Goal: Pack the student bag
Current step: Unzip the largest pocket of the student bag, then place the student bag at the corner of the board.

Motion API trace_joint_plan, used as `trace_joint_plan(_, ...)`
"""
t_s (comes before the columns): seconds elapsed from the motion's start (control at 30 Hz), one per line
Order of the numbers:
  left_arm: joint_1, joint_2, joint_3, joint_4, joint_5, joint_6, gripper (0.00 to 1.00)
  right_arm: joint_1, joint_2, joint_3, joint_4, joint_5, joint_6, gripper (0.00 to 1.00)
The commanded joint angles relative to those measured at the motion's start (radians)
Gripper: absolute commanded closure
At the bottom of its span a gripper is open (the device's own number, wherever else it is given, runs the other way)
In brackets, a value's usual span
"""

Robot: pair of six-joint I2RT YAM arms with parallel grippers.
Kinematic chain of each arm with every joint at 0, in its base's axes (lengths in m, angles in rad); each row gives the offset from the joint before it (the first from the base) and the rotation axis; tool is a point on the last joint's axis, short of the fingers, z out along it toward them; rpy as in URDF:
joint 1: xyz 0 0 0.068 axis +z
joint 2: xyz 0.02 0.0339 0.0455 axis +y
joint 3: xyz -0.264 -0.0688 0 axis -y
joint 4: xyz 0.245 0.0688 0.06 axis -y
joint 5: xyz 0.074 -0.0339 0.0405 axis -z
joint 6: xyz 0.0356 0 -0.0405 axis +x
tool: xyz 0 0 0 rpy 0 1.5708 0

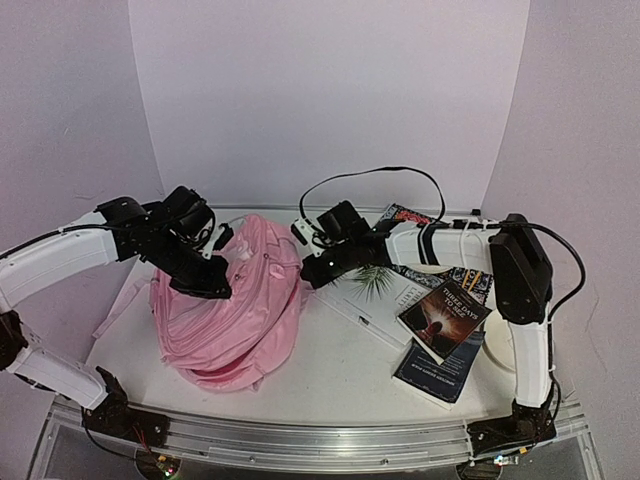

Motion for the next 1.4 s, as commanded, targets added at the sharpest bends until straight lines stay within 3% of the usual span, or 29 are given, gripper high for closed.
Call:
trace_joint_plan(0.0,-0.007,-0.038,0.061,-0.064,0.039,-0.031,1.0,-0.04,0.045,0.104,-0.014,-0.022,0.008,1.0)
trace_joint_plan(0.2,-0.006,0.042,0.164,-0.063,-0.054,-0.097,1.0,-0.039,0.001,0.044,-0.012,-0.089,0.088,0.85)
trace_joint_plan(0.33,0.008,0.099,0.242,-0.062,-0.158,-0.139,1.0,-0.039,-0.101,-0.078,0.014,-0.088,0.142,0.65)
trace_joint_plan(0.43,0.046,0.136,0.283,-0.055,-0.197,-0.159,1.0,-0.039,-0.191,-0.174,0.035,-0.075,0.183,0.56)
trace_joint_plan(0.63,0.15,0.197,0.305,-0.04,-0.244,-0.164,1.0,-0.038,-0.351,-0.362,0.052,-0.011,0.25,0.45)
trace_joint_plan(1.0,0.182,0.409,0.368,0.02,-0.287,-0.104,0.99,-0.04,-0.57,-0.594,-0.015,0.189,0.339,0.26)
trace_joint_plan(1.1,0.179,0.43,0.381,0.036,-0.264,-0.096,0.89,-0.049,-0.612,-0.613,-0.047,0.237,0.347,0.22)
trace_joint_plan(1.37,0.18,0.351,0.362,0.067,-0.269,-0.092,0.33,-0.168,-0.609,-0.574,-0.104,0.236,0.274,0.07)
